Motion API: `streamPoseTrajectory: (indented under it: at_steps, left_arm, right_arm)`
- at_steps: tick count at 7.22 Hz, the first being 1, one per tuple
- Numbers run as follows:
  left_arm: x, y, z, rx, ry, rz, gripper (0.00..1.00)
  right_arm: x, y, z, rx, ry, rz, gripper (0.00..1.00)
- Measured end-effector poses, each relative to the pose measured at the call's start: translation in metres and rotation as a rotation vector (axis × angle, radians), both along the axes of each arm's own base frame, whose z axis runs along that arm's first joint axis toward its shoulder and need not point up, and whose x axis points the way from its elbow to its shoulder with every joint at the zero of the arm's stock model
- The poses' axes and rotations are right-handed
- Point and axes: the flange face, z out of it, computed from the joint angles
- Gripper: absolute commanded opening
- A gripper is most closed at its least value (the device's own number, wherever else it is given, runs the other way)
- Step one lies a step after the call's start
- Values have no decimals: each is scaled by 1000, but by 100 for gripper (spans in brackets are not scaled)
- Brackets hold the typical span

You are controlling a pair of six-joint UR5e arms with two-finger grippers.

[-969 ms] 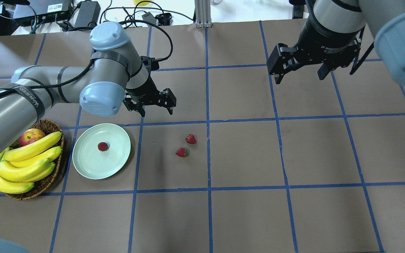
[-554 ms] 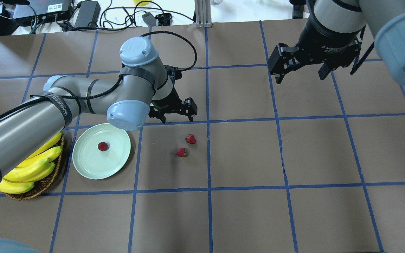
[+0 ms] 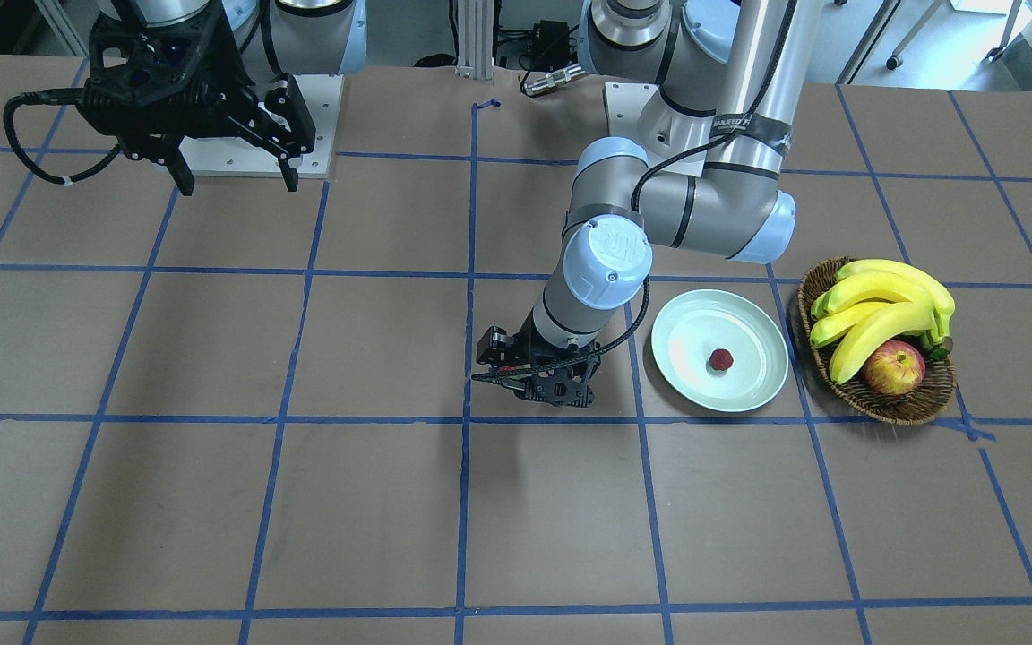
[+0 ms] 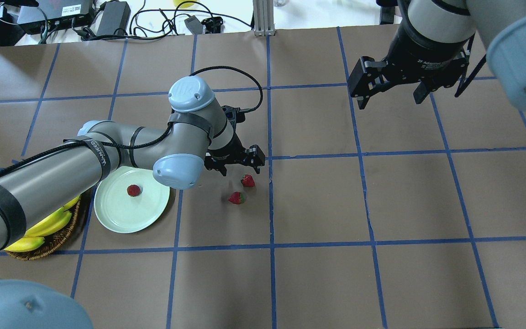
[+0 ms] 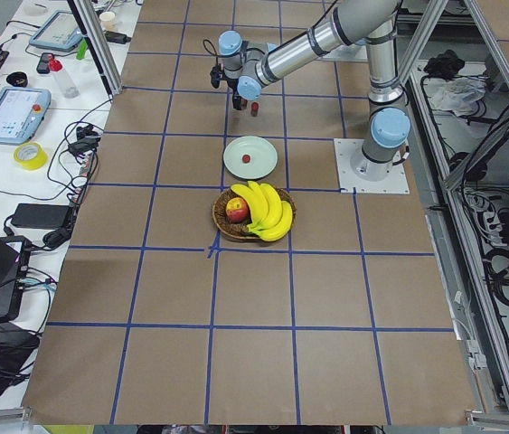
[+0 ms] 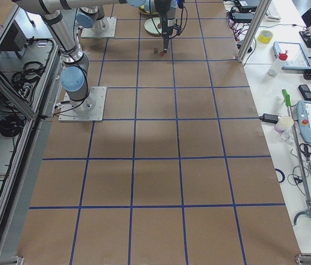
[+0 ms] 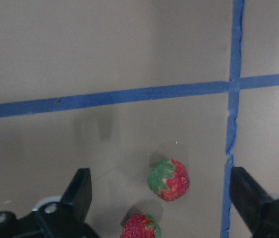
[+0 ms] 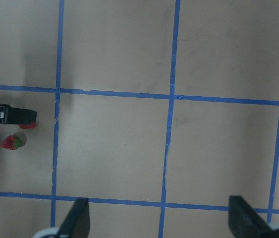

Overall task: Collect all strawberries into plate
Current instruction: 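Move the left gripper to the next strawberry and grasp it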

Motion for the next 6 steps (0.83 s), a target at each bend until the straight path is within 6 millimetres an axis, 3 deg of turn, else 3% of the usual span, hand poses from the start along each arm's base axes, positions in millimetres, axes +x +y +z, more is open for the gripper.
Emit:
streamPoseTrajectory:
  at_steps: [4,5,6]
  left_arm:
    - [-2,2,-6,19,2,1,71]
    - [-2,3,-7,20,2,1,39]
    - [-2,3,-7,21,2,1,16]
  right_arm:
    - [-1,0,0,0,3,-1,100]
    - [-1,0,0,0,4,-1,100]
    - [-1,0,0,0,3,-1,100]
